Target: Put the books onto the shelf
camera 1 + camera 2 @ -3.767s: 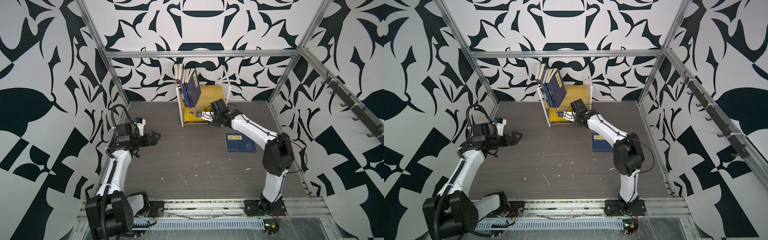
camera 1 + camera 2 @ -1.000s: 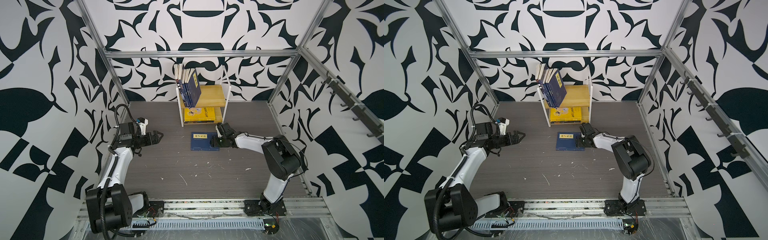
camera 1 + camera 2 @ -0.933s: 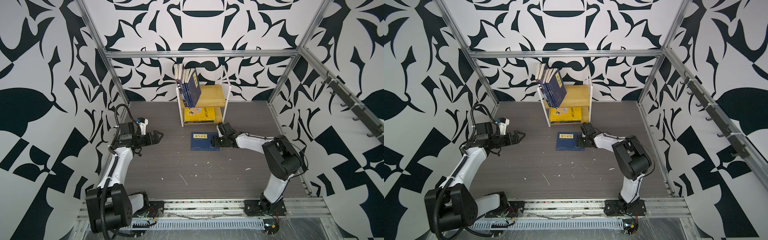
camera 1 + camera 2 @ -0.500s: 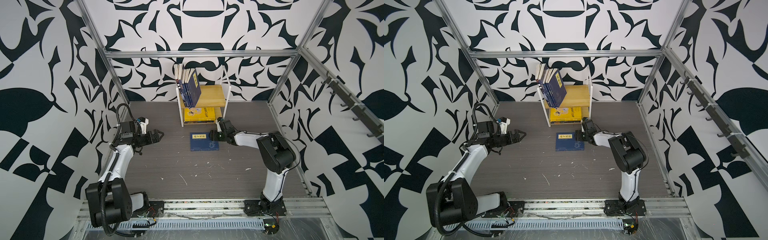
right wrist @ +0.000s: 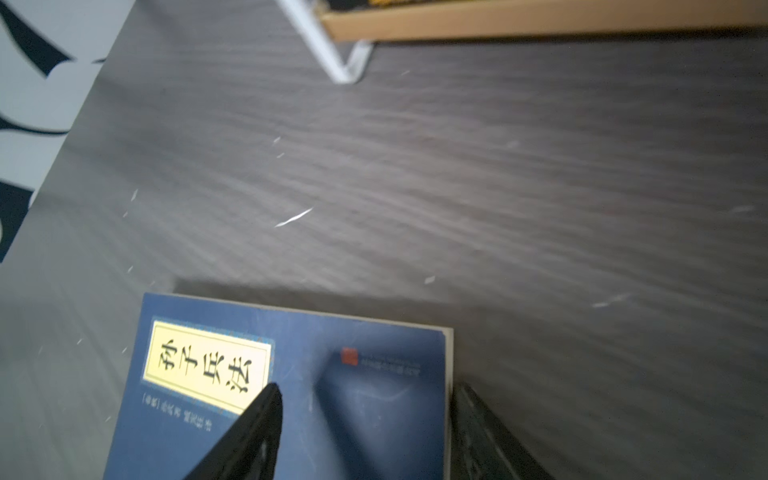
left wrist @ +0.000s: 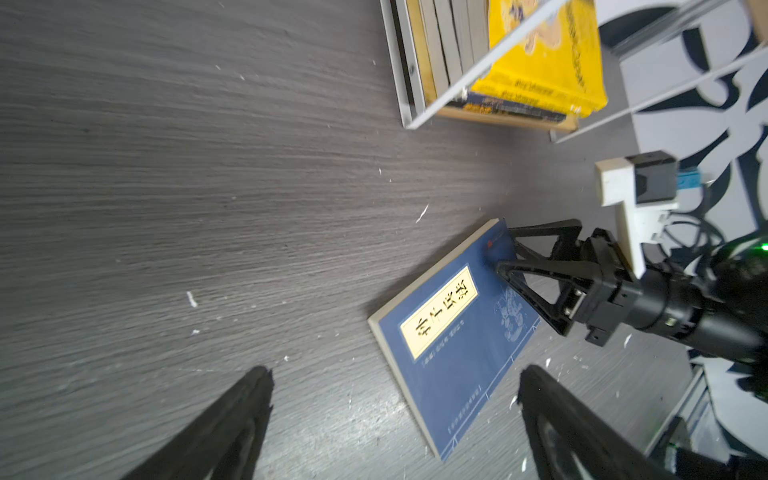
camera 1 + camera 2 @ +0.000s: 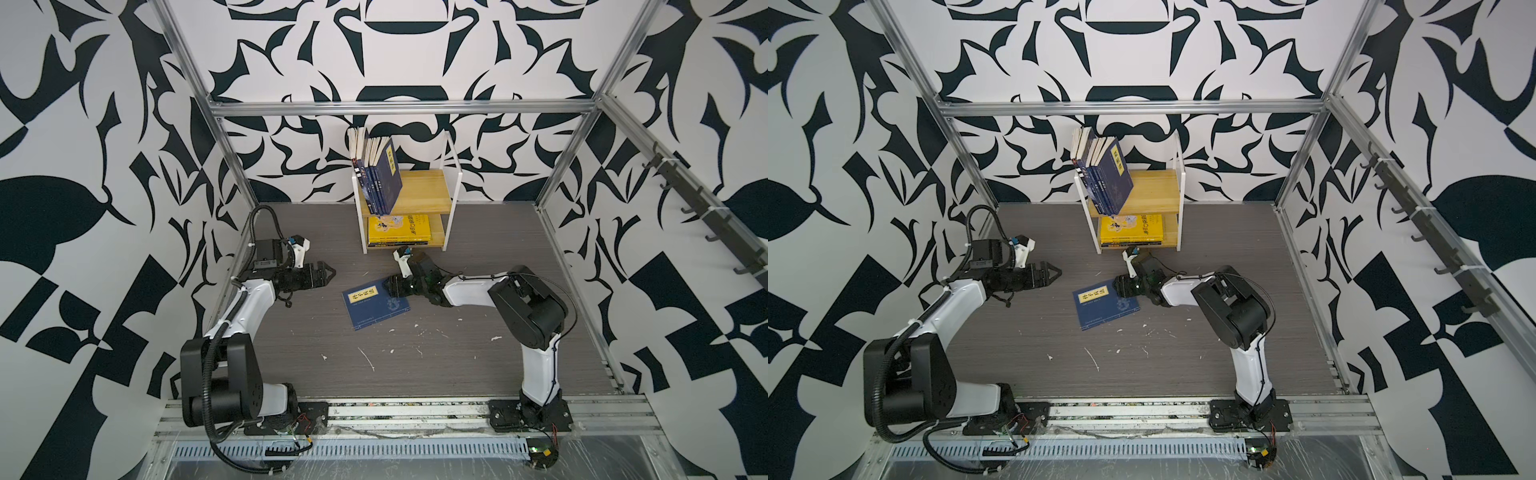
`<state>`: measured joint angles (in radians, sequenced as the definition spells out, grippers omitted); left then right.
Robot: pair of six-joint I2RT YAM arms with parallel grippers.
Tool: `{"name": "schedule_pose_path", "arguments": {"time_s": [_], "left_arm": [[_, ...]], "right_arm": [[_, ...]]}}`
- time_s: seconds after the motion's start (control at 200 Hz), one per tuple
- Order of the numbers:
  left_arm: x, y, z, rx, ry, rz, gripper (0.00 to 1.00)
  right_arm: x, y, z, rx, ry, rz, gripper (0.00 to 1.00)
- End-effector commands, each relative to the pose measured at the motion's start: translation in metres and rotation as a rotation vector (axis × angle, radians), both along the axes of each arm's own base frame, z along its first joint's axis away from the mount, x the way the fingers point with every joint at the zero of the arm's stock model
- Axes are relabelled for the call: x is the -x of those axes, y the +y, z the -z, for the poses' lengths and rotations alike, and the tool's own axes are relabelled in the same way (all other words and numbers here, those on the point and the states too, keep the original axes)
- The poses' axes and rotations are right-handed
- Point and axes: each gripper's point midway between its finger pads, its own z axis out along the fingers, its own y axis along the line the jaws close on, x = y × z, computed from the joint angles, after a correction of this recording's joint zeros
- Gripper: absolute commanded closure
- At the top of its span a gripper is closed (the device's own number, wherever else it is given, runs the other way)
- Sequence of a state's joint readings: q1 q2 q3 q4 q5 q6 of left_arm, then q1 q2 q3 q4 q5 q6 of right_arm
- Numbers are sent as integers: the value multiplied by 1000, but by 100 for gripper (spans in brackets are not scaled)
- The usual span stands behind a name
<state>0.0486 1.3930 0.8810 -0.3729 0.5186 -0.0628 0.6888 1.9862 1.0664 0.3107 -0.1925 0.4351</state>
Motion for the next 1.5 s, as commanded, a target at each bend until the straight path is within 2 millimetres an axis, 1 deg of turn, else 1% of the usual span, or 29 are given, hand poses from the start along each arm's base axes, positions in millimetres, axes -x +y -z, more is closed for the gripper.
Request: {"name": "schedule_pose_path", "arguments": {"time_s": [0.0, 0.075, 0.13, 0.175, 0.21, 0.29, 0.375, 0.42, 0.455, 0.545, 0.56, 0.6, 0.69, 0.78, 0.885, 1.0, 1.055, 1.07, 1.105, 1.34, 1.415, 1.495], "left_arm": [[1, -5, 10, -74, 29, 66, 4], [-1, -5, 15, -116, 52, 90, 4], [-3, -6, 19, -129, 75, 99, 4], [-3, -9, 23, -133, 97, 113, 4], [-4, -12, 26, -135, 112, 128, 4], [-5, -17, 30, -135, 134, 147, 4], [-5, -20, 34, -133, 149, 158, 7], [-5, -21, 37, -132, 162, 160, 10], [-5, -20, 39, -132, 171, 161, 11], [-1, -21, 45, -131, 194, 163, 14], [-1, -21, 45, -129, 196, 162, 18], [1, -23, 45, -118, 201, 165, 21], [5, -26, 48, -89, 214, 162, 22], [4, -28, 51, -80, 216, 162, 24], [-1, -29, 52, -67, 231, 146, 25], [-2, -32, 59, -46, 259, 139, 25], [-3, -33, 63, -44, 271, 138, 27], [-2, -33, 64, -42, 276, 138, 27], [-3, -34, 65, -33, 282, 137, 27], [-7, -42, 78, -11, 345, 127, 30], [-7, -44, 81, -5, 363, 129, 31], [-4, -47, 86, 1, 382, 126, 33]], "right_arm": [[22, -12, 2, 81, -12, -72, 30], [24, -27, -13, 167, -147, -123, 28], [28, -40, -22, 235, -249, -165, 28], [33, -47, -30, 256, -314, -193, 28], [37, -50, -39, 263, -362, -214, 28], [52, -53, -49, 296, -460, -290, 28], [72, -43, -55, 375, -602, -398, 29], [87, -37, -50, 409, -655, -487, 29], [95, -31, -47, 445, -696, -537, 29], [111, -17, -38, 529, -778, -641, 29], [112, -14, -37, 538, -796, -653, 29], [116, -7, -36, 545, -843, -672, 29], [116, 4, -33, 554, -899, -673, 30], [114, 10, -26, 560, -890, -672, 31], [110, 11, -15, 582, -881, -669, 32], [106, 11, -5, 603, -884, -665, 32], [101, 12, -4, 615, -900, -641, 33], [96, 8, -5, 644, -906, -611, 33], [92, 6, -4, 661, -915, -592, 34], [91, 6, -1, 672, -941, -596, 35], [90, 8, -4, 662, -945, -586, 36], [88, 9, -1, 665, -942, -580, 36]]}}
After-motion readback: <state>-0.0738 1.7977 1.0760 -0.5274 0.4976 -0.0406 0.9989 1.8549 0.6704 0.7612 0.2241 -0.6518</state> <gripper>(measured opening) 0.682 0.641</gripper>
